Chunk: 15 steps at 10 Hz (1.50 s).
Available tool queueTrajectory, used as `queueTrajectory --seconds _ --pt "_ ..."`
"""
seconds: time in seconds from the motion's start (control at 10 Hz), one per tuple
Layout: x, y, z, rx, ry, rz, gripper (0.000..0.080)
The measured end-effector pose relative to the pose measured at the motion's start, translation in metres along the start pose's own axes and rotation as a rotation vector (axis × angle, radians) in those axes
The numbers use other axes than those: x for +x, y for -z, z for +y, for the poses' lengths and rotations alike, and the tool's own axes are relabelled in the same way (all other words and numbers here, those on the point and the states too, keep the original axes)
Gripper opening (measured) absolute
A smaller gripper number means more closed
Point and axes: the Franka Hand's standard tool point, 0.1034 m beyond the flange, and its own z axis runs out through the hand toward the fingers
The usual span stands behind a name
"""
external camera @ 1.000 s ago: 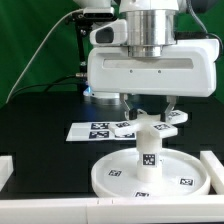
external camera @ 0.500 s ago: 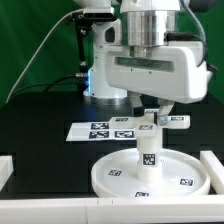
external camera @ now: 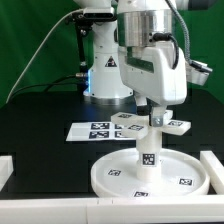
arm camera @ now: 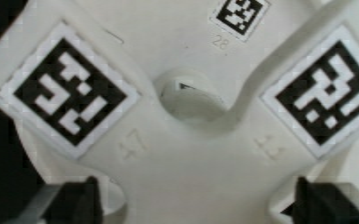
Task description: Assemble round table
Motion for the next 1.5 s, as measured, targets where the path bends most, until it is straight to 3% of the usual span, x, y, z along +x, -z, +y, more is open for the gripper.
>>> queueTrajectory --seconds 0.1,0.2,0.5,0.7,1.1,1.3,1.5 --pt "-0.004 0.002 0.0 -0.007 0.059 -0.005 0.0575" --pt "-0.004 0.008 -0.002 0.001 0.15 -0.011 0.0636" --pt "-0.004 0.02 -0.007 0.02 0.438 -0.016 0.0645" --pt "-0.003 0.014 -0.004 0.013 0.709 -0.017 0.0649" --pt "-0.004 0.013 -0.003 0.014 0.981 -0.004 0.0649" --pt "-0.003 0.014 -0.006 0.005 1.385 -0.007 0.0649" --pt "-0.014 0.01 -0.004 -0.001 1.597 -0.009 0.0649"
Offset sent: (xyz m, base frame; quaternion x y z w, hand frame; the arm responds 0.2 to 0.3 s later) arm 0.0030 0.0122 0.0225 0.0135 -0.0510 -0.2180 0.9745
